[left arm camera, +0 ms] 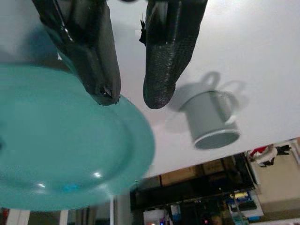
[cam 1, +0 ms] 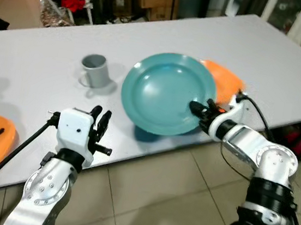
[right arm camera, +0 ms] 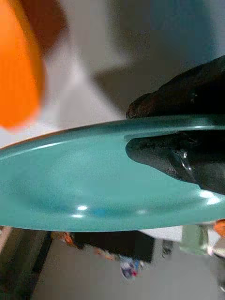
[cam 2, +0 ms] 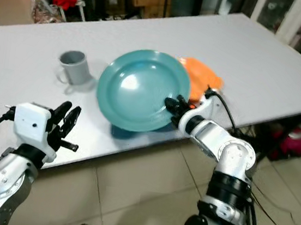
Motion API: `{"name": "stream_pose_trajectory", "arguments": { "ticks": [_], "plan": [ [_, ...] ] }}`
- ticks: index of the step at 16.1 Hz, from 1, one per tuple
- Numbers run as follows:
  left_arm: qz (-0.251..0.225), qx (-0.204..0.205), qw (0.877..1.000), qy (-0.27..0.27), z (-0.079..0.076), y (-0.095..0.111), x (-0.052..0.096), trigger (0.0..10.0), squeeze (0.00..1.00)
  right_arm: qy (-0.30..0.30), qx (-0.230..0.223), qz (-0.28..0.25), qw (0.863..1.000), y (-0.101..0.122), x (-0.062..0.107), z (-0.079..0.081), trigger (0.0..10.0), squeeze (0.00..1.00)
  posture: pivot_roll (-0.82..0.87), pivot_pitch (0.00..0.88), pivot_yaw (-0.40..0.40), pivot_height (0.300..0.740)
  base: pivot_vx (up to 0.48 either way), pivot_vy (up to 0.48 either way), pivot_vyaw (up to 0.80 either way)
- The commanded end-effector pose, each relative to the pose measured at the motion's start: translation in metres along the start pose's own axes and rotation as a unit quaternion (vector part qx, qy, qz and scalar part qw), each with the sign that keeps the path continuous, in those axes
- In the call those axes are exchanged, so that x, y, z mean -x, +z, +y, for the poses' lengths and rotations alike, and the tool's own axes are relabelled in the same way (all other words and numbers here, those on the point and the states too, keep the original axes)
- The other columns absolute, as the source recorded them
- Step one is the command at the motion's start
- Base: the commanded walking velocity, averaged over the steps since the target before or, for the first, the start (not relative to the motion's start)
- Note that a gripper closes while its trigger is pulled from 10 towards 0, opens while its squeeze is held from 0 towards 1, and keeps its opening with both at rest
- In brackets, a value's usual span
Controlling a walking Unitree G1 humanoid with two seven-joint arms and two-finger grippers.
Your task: Setting the table
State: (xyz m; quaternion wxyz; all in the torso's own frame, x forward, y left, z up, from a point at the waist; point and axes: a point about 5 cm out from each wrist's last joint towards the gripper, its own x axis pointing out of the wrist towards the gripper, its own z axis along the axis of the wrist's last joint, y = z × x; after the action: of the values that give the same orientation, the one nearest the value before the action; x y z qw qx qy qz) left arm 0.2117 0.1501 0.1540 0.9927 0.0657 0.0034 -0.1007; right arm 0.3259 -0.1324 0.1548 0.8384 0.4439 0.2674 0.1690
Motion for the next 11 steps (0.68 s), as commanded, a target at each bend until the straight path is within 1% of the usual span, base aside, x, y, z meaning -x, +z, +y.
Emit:
{"name": "stream_pose_trajectory", "arguments": {
  "ticks": [1,2,4,6,7,8,10,11],
  "plan": [
    [0.011,-0.002,1.000,-0.007,0.002,-0.001,0.002,10.0,0.00,0.025,-0.010,0.016,1.000,-0.003,-0.004,0.010,10.0,0.00,-0.06,0.077,0.034,0.740,0.000,0.000,0.00],
    [0.015,-0.009,1.000,-0.022,0.001,-0.001,0.003,10.0,0.00,0.023,-0.012,0.020,0.999,-0.004,-0.005,0.010,10.0,0.00,-0.06,0.077,0.036,0.740,0.000,0.000,0.00],
    [0.018,-0.007,0.999,-0.038,-0.001,0.000,0.005,10.0,0.00,0.024,-0.018,0.034,0.999,-0.007,-0.010,0.013,10.0,0.00,-0.06,0.075,0.039,0.740,0.000,0.000,0.00],
    [0.018,-0.004,0.999,-0.042,-0.002,0.001,0.006,10.0,0.00,0.022,-0.018,0.043,0.999,-0.009,-0.013,0.014,10.0,0.00,-0.06,0.073,0.040,0.740,0.000,0.000,0.00],
    [0.019,-0.004,0.999,-0.045,-0.002,0.002,0.007,10.0,0.00,0.010,-0.020,0.060,0.998,-0.014,-0.017,0.014,10.0,0.00,-0.06,0.071,0.039,0.740,0.000,0.000,0.00],
    [0.020,-0.005,0.998,-0.053,-0.004,0.003,0.007,10.0,0.00,-0.013,-0.032,0.074,0.997,-0.019,-0.022,0.010,10.0,0.00,-0.06,0.070,0.038,0.740,0.000,0.000,0.00],
    [0.018,-0.002,0.998,-0.063,-0.005,0.006,0.008,10.0,0.00,-0.048,-0.040,0.065,0.996,-0.019,-0.025,0.004,10.0,0.00,-0.05,0.069,0.036,0.740,0.000,0.000,0.00],
    [0.018,-0.001,0.998,-0.065,-0.005,0.006,0.008,10.0,0.00,-0.054,-0.044,0.063,0.996,-0.018,-0.026,0.003,10.0,0.00,-0.05,0.071,0.035,0.740,0.000,0.000,0.00]
  ]
}}
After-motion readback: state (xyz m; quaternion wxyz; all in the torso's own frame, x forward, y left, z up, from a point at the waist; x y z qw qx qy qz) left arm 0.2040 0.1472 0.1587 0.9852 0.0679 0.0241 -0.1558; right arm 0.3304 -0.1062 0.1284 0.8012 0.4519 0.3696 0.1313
